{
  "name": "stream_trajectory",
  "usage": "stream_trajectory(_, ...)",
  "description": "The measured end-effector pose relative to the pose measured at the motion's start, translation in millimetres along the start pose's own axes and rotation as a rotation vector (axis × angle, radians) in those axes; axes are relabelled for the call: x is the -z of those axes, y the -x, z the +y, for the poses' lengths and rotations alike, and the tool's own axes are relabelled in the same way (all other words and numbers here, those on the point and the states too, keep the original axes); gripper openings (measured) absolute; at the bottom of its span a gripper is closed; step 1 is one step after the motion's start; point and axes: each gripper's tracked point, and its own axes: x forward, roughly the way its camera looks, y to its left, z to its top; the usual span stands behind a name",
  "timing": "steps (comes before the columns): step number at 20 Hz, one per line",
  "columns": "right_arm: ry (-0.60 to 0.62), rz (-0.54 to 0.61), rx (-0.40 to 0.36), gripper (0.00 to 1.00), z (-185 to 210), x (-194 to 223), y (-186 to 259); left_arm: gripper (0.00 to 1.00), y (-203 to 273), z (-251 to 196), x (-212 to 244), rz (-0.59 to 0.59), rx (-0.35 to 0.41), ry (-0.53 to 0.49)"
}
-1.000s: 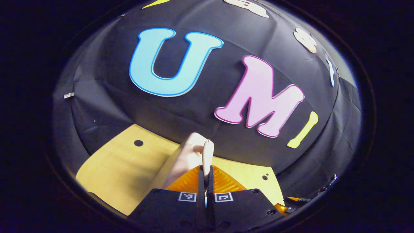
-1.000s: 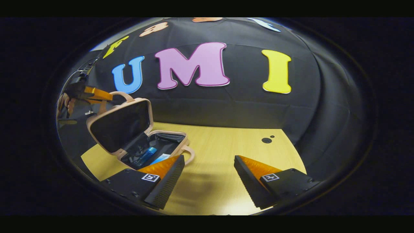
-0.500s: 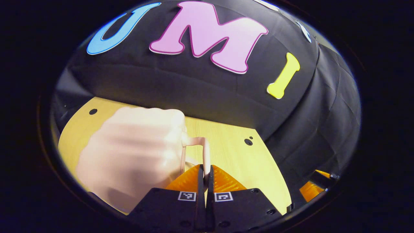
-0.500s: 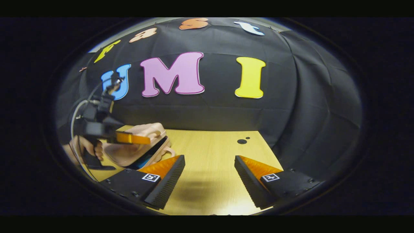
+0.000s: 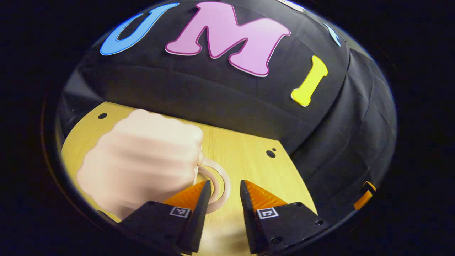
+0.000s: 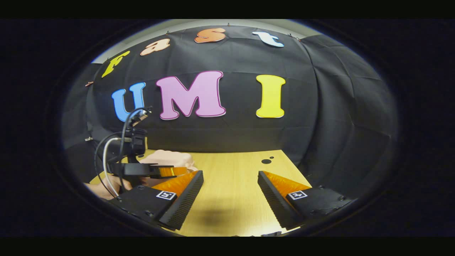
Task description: First open the suitcase, pack the skin care products into it, and then close the suitcase.
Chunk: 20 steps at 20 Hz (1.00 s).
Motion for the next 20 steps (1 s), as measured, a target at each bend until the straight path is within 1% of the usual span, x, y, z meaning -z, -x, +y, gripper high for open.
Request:
stream_trajectory(1, -0.002, -0.012, -0.007, 0.98, 6.9, -6.1, 4.4, 0.7, 17.0, -3.2, -9.3, -0.031, 0.028, 0.013)
stream_trajectory(2, -0.012, -0.016, -0.014, 0.98, 13.4, -11.3, 9.4, 0.88, 37.9, -8.7, -13.1, -0.03, 0.061, 0.038)
stream_trajectory(3, -0.026, -0.024, -0.025, 0.98, 22.0, -16.2, 13.8, 0.91, 57.7, -8.9, -16.9, -0.03, 0.076, 0.059)
stream_trajectory(4, -0.038, -0.036, -0.036, 0.98, 30.3, -22.8, 18.3, 0.91, 74.3, -4.9, -26.7, -0.057, 0.066, 0.051)
stream_trajectory(5, -0.042, -0.045, -0.044, 0.97, 35.8, -28.6, 22.9, 0.93, 88.3, 5.0, -38.5, -0.105, 0.023, 0.01)
stream_trajectory(7, -0.045, -0.07, -0.059, 0.97, 48.6, -39.1, 35.5, 0.96, 130.4, 32.6, -69.3, -0.232, -0.099, -0.111)
stream_trajectory(8, -0.044, -0.088, -0.066, 0.97, 54.0, -44.4, 42.6, 0.96, 152.7, 41.5, -83.7, -0.29, -0.148, -0.166)
stream_trajectory(9, -0.041, -0.101, -0.07, 0.97, 58.3, -47.6, 49.8, 0.96, 178.5, 43.9, -93.7, -0.339, -0.172, -0.209)
stream_trajectory(10, -0.036, -0.111, -0.075, 0.98, 62.8, -48.8, 58.4, 0.96, 202.0, 42.2, -101.5, -0.374, -0.176, -0.246)
stream_trajectory(11, -0.029, -0.117, -0.077, 0.98, 66.2, -48.5, 66.9, 0.96, 223.0, 42.0, -103.1, -0.394, -0.186, -0.275)
stream_trajectory(14, -0.011, -0.12, -0.082, 0.98, 75.8, -39.8, 89.3, 0.96, 271.2, 57.7, -94.3, -0.447, -0.255, -0.35)
stream_trajectory(17, -0.004, -0.109, -0.09, 0.97, 84.3, -27.3, 104.7, 0.96, 309.2, 68.7, -82.0, -0.489, -0.306, -0.371)
stream_trajectory(20, 0.013, -0.099, -0.092, 0.98, 86.9, -21.8, 110.4, 0.96, 328.7, 81.7, -63.7, -0.487, -0.327, -0.339)
